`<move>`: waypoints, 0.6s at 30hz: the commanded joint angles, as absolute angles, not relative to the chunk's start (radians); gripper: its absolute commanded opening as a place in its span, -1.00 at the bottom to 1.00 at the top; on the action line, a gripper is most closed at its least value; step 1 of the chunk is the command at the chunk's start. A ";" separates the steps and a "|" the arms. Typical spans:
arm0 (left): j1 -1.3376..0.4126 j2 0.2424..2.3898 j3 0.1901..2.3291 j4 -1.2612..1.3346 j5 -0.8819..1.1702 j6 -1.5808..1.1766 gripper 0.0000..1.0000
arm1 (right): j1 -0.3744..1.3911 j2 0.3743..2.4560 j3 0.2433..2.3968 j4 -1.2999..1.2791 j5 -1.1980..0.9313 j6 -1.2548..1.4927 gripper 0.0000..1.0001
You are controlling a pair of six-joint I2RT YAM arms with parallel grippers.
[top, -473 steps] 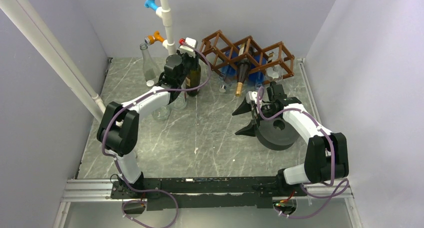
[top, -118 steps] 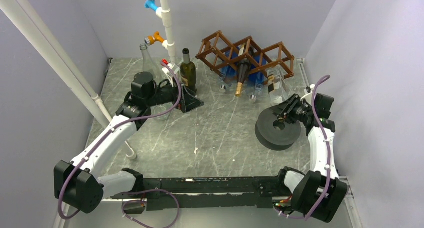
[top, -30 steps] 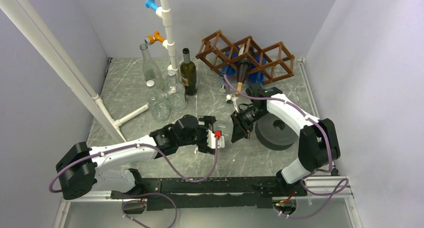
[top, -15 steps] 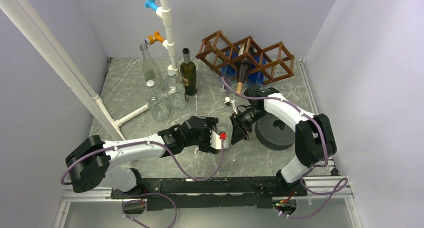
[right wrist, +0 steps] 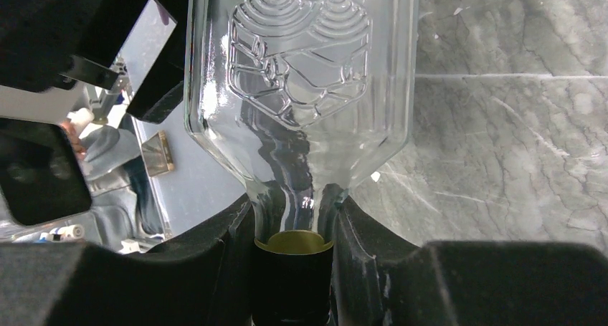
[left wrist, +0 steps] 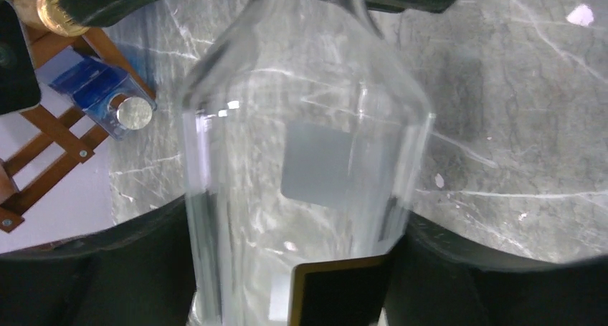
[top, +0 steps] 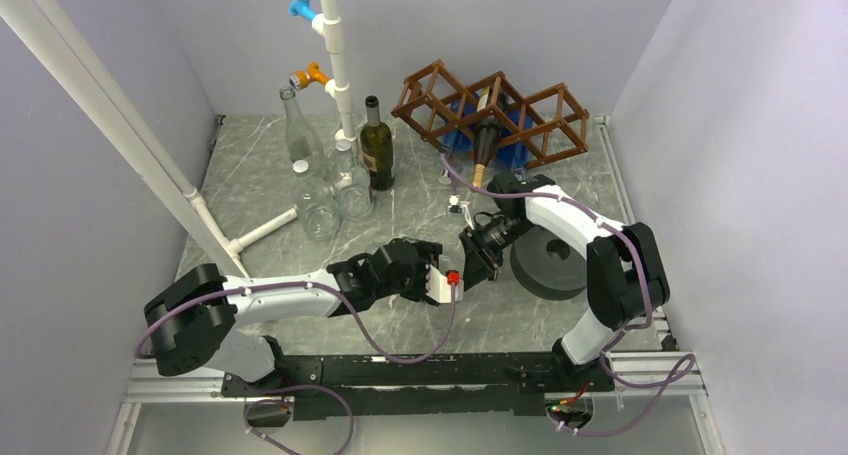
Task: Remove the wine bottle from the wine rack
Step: Place the wine bottle at the center of the board.
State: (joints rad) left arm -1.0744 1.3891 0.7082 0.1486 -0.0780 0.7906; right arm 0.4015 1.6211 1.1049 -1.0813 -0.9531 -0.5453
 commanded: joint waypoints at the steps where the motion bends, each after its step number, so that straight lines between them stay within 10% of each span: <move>1: -1.081 1.402 0.751 0.148 -0.096 0.792 0.29 | 0.407 1.620 1.143 -1.087 -1.124 -0.623 -1.00; 6: -1.082 1.420 0.797 0.074 -0.077 0.738 -1.00 | 0.407 1.641 1.150 -1.118 -1.117 -0.661 -0.78; 12: -1.081 1.373 0.775 0.093 -0.041 0.670 -1.00 | 0.407 1.650 1.162 -1.191 -1.128 -0.748 0.12; 18: -1.081 1.315 0.748 0.107 -0.020 0.607 -1.00 | 0.407 1.630 1.167 -1.236 -1.128 -0.815 0.50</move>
State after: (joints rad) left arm -1.0813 1.4143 0.7383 0.0093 -0.0418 0.6594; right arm 0.4038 1.6703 1.1301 -1.1763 -1.0615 -0.7105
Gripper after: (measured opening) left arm 0.695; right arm 0.707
